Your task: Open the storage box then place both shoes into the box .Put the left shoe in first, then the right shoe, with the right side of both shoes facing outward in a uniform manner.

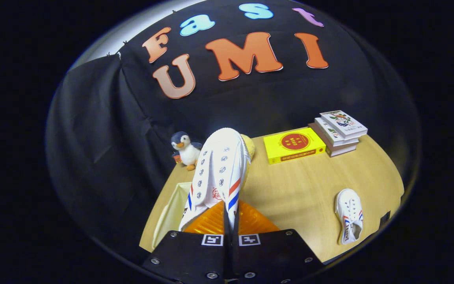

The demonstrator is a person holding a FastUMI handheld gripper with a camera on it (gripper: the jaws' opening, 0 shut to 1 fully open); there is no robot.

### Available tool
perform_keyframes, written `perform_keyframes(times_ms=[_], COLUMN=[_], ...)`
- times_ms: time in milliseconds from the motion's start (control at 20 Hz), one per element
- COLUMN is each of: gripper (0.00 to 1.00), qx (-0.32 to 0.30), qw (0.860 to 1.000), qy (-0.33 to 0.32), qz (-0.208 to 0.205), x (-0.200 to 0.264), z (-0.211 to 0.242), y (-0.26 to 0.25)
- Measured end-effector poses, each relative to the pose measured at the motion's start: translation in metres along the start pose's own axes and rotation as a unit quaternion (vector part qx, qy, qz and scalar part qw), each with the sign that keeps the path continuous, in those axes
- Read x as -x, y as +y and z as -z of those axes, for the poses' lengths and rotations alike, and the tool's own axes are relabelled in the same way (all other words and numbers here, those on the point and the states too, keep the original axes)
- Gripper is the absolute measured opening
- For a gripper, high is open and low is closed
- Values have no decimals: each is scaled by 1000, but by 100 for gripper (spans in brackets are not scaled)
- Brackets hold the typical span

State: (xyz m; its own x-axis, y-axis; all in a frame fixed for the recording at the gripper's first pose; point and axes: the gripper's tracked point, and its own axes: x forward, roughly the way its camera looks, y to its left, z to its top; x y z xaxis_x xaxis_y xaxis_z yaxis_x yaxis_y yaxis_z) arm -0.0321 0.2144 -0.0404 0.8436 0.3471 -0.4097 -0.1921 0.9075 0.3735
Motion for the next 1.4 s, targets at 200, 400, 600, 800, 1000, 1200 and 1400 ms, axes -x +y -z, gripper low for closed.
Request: perform_keyframes(times_ms=[200, 400, 600, 800, 1000, 1200, 1400], gripper=[0, 0, 0, 1, 29, 73, 98], qx=[2, -3, -27, -2, 12, 15, 4], qw=[999, 996, 991, 988, 992, 996, 997], qy=[41, 88, 131, 152, 120, 86, 48], qz=[-21, 0, 23, 34, 28, 27, 55], x=[-24, -50, -68, -78, -76, -62, -34], z=[45, 94, 134, 151, 130, 91, 52], y=[49, 67, 70, 68, 71, 56, 3])
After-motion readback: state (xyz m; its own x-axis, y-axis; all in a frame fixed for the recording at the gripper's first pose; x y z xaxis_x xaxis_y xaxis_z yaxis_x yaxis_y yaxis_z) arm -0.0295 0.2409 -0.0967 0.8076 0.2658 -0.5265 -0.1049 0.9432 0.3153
